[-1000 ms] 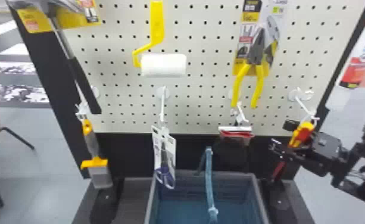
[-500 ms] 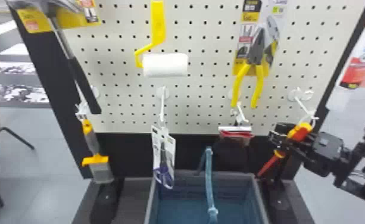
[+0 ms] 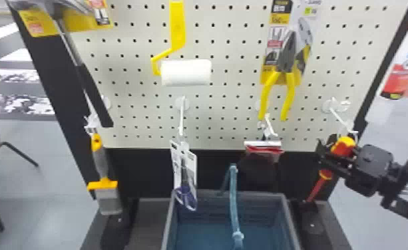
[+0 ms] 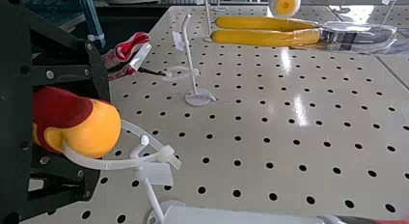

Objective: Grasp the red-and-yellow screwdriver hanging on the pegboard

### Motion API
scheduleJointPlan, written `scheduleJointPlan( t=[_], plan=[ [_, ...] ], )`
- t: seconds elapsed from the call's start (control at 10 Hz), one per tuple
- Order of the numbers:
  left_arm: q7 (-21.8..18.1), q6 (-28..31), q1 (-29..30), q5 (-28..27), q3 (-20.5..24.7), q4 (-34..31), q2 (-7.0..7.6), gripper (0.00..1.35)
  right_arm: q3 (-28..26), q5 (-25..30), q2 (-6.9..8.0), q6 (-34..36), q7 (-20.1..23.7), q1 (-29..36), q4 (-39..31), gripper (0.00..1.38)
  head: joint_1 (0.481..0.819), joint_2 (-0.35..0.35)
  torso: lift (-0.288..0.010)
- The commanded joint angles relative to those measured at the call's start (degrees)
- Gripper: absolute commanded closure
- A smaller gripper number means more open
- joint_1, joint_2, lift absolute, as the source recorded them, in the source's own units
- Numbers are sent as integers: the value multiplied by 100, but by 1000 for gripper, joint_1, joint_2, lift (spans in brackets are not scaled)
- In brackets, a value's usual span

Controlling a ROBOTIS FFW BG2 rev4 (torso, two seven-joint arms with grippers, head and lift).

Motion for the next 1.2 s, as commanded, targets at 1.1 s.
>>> scheduleJointPlan(
  t=[1.1],
  plan=[
    [0,5,0,0,-9,-4,0,282,-62,212,47,24,-64,114,-132,1289,549,0,-100]
  ],
)
